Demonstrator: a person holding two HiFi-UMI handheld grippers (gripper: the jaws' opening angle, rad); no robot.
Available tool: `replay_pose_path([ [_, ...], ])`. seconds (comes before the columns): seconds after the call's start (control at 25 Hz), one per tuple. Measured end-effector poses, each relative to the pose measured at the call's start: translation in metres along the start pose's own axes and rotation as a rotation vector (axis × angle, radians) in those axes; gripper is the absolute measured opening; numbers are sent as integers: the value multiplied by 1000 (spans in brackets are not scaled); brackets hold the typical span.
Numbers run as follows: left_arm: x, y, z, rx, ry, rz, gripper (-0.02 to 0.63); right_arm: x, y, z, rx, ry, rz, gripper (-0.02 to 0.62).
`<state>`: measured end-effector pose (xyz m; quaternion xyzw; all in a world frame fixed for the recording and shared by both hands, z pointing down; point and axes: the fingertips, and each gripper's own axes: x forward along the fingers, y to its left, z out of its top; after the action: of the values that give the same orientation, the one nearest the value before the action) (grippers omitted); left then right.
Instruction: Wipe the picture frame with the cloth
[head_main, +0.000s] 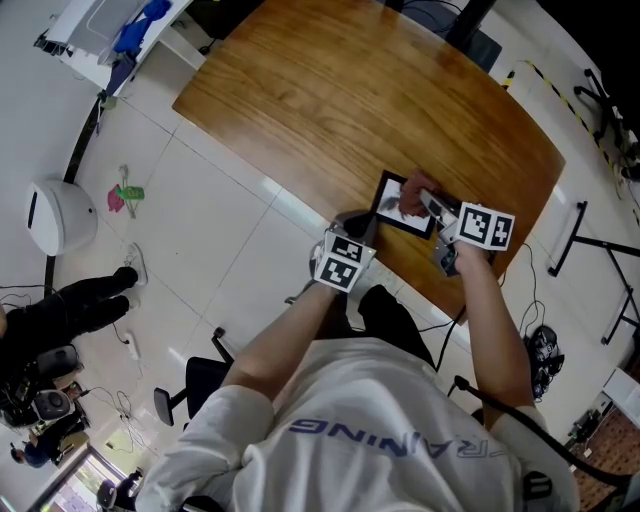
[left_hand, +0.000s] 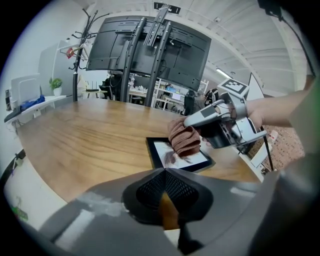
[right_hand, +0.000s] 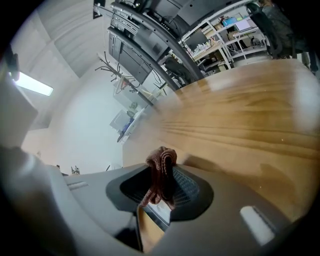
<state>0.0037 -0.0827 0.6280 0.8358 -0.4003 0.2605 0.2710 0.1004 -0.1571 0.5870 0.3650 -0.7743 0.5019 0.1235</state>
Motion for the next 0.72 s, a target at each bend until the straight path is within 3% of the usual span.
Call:
replay_pose_path([
  [0.72,1,2,1,-11,1,-3,3,-50,-37,0,45,-56,-40,117],
])
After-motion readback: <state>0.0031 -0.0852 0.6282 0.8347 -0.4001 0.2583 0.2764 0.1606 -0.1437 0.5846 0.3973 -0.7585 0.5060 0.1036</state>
